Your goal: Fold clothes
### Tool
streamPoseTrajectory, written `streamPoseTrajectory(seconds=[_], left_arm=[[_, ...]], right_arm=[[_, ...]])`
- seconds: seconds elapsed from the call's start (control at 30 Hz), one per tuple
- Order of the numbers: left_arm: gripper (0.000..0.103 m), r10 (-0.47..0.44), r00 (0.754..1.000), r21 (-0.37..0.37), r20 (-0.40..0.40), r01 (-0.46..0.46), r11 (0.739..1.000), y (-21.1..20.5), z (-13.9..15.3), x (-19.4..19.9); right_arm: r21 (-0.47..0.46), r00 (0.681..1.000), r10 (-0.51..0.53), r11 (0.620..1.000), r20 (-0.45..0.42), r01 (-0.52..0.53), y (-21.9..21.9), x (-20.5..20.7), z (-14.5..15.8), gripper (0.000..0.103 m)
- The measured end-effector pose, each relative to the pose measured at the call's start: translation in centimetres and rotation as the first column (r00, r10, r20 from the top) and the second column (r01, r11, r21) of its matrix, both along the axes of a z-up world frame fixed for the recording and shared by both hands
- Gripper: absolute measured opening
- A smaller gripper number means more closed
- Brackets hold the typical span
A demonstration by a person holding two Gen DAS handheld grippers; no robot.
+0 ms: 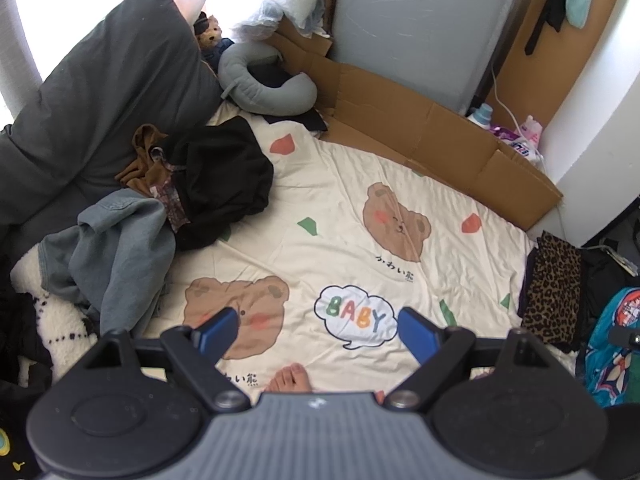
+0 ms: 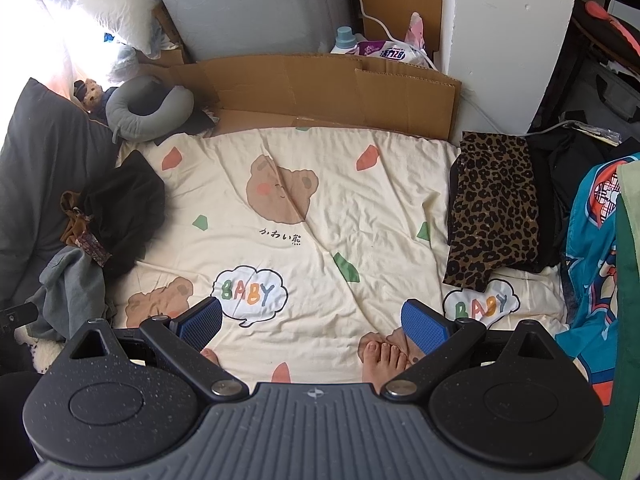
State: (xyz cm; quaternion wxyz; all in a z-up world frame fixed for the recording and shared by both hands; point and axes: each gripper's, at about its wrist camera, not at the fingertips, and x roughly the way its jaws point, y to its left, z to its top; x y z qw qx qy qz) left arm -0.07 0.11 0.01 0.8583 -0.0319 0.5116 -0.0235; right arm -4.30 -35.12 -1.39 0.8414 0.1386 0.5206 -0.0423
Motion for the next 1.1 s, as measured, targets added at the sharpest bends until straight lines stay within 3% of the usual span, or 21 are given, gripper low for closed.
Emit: streamPoseTrajectory(seconds=[1.1], left_arm=[[0.088,-0.002,1.0,-0.01,-0.001,0.002,1.0,0.43,-0.05,0.03]], right_arm=[[-0.003,1.0,-0.003,1.0,0.006,0.003,-0.1,-0.19,0.15,0.1]])
